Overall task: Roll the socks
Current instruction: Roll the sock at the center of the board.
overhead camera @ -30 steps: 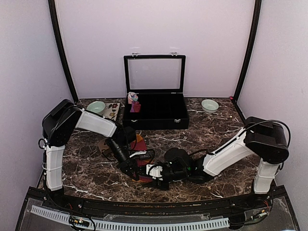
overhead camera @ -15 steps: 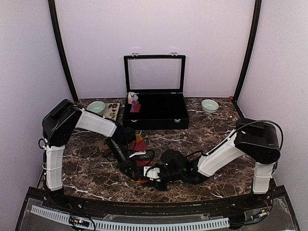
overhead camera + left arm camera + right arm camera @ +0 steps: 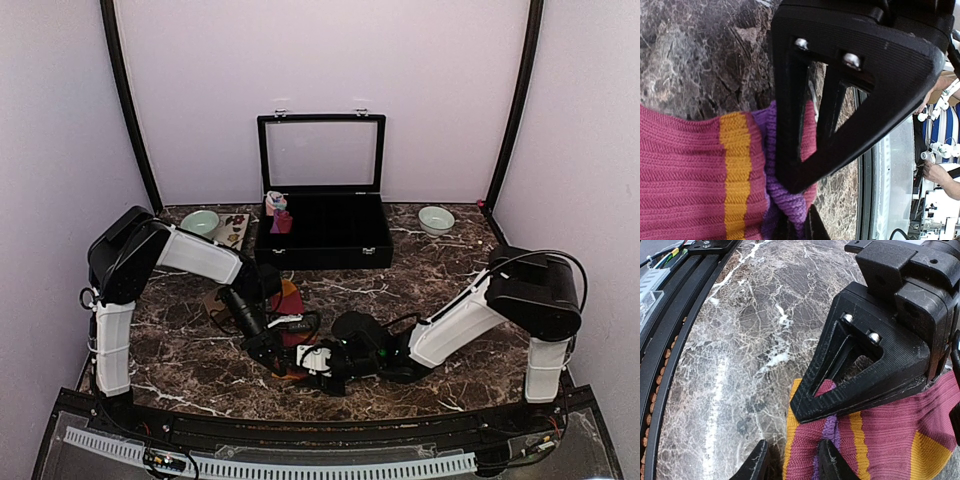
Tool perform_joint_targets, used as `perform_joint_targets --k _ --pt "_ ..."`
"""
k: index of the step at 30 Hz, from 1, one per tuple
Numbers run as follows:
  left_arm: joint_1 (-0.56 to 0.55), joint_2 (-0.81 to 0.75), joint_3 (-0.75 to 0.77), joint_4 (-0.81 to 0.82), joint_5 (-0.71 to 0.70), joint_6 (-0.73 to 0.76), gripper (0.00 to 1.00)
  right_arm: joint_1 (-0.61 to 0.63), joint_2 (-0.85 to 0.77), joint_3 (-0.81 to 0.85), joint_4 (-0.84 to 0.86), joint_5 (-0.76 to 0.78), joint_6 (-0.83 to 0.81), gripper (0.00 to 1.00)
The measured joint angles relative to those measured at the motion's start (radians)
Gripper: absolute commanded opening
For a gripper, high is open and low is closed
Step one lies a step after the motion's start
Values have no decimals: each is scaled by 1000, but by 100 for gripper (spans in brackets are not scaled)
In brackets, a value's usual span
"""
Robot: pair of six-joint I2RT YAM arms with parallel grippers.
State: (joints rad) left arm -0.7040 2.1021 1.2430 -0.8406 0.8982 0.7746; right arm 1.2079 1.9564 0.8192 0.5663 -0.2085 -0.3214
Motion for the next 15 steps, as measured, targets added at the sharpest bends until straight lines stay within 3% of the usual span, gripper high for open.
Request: perform_joint_targets --k 8,15 --pt "1 0 0 -10 -4 4 6 0 18 18 -1 0 -3 29" --pt "6 0 0 -34 -6 10 25 -19 52 34 34 -31 26 10"
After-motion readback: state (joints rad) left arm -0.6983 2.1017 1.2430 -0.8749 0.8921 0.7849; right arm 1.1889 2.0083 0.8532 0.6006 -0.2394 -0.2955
